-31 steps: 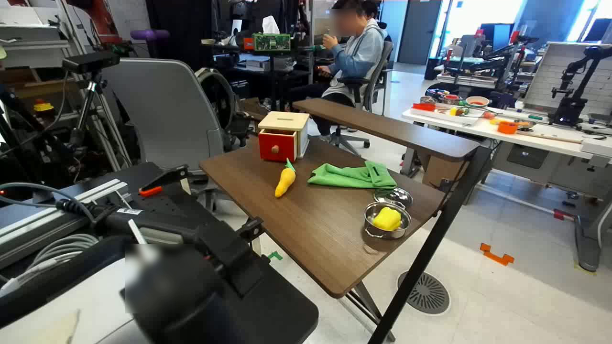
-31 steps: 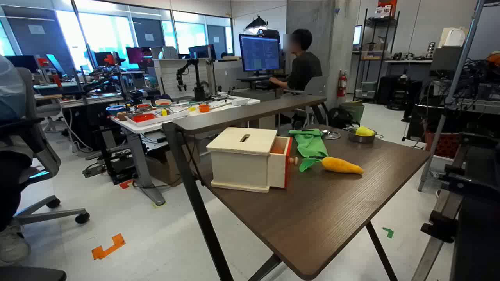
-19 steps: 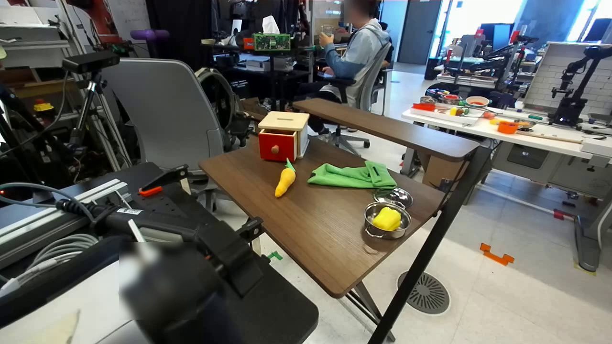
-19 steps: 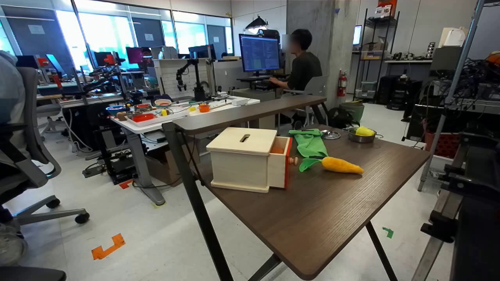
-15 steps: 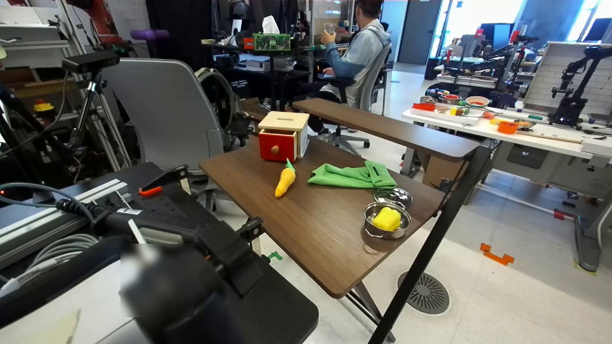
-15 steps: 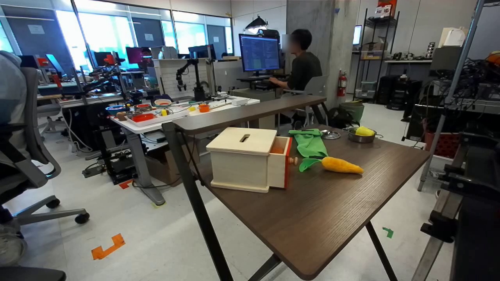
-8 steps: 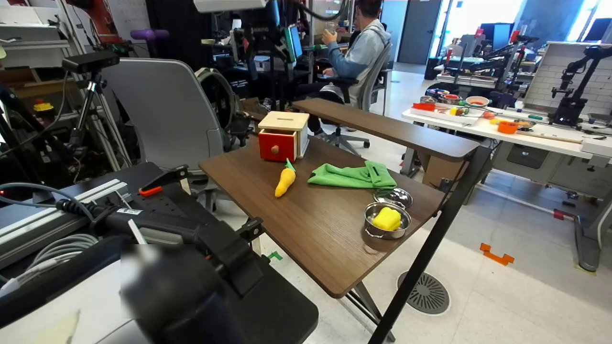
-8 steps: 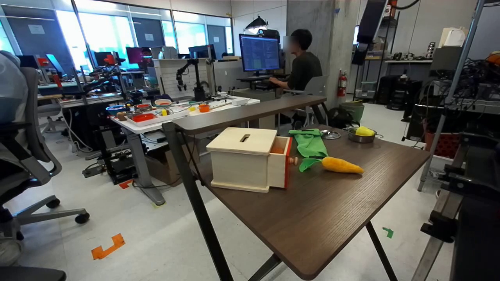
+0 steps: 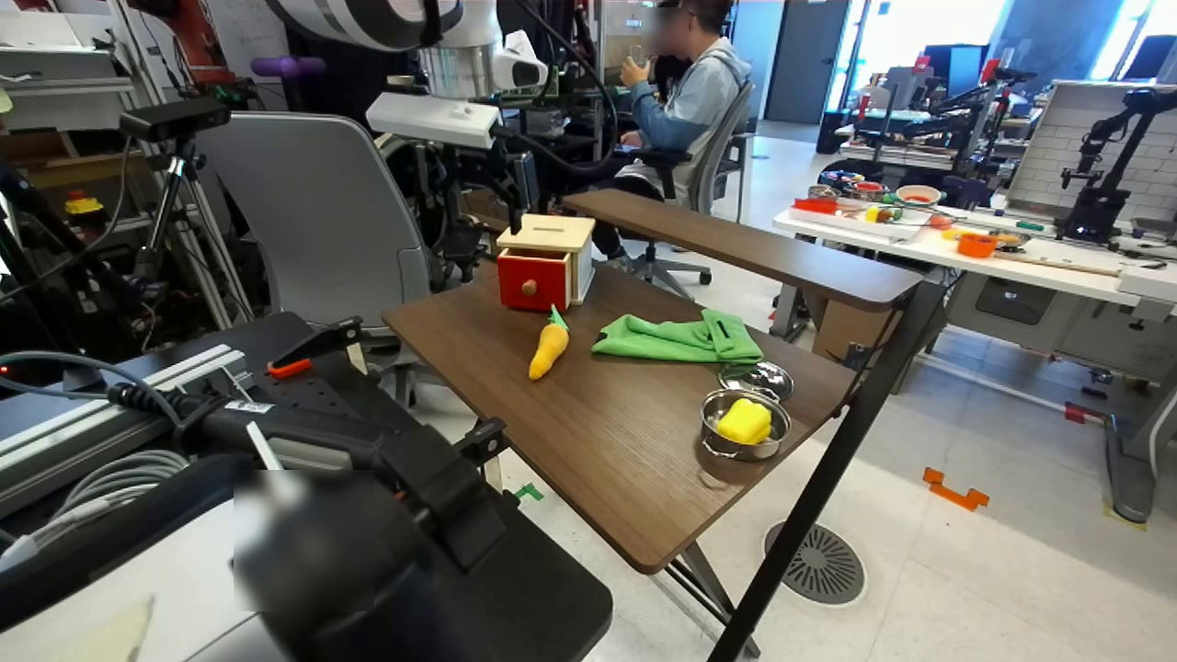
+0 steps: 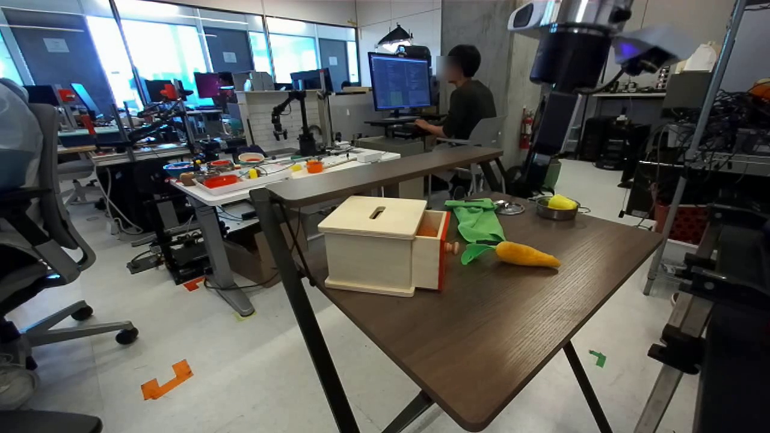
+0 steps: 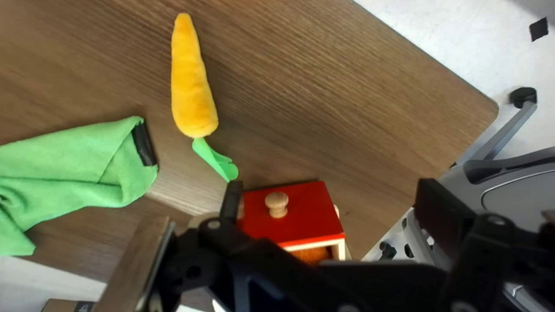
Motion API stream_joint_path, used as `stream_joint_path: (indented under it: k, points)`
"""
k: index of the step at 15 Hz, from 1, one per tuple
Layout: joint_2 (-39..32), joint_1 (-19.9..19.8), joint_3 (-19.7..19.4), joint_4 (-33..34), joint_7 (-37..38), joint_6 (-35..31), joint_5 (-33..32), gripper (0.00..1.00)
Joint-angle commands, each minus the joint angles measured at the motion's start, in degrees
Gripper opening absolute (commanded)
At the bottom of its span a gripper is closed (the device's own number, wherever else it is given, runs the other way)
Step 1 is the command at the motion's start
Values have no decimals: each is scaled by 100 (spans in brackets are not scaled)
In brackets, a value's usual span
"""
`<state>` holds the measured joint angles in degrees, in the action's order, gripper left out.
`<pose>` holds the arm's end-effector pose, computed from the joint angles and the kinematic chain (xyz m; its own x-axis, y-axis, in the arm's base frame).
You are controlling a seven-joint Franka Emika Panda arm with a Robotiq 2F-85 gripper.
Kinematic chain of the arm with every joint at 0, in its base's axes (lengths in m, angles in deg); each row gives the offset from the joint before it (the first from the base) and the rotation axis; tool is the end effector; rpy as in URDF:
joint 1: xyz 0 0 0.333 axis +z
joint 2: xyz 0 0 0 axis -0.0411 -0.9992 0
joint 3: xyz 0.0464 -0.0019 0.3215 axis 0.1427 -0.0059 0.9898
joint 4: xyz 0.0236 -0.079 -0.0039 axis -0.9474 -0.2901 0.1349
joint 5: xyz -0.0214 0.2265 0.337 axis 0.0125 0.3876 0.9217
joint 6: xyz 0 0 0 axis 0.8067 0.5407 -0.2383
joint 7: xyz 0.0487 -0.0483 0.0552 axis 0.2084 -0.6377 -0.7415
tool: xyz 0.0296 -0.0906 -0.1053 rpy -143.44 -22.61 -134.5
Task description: Close the drawer
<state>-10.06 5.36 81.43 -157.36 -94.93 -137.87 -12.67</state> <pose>0.5361 0.1309 0.1806 0.8764 0.4512 0.1681 0.4642 -0.8845 -0.0464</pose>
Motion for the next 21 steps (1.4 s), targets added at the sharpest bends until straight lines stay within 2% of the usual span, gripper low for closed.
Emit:
stream_joint_path:
  k: [1,8,14,21]
  points:
    - [-567,-221,129,214,-92,-81,45,100]
    - [-1579,-267,-76,983,129,153,-262,100]
    - [-2306,4,-434,1906,345,279,-883,100]
    - [-2804,328,-497,2629,436,565,-1289,100]
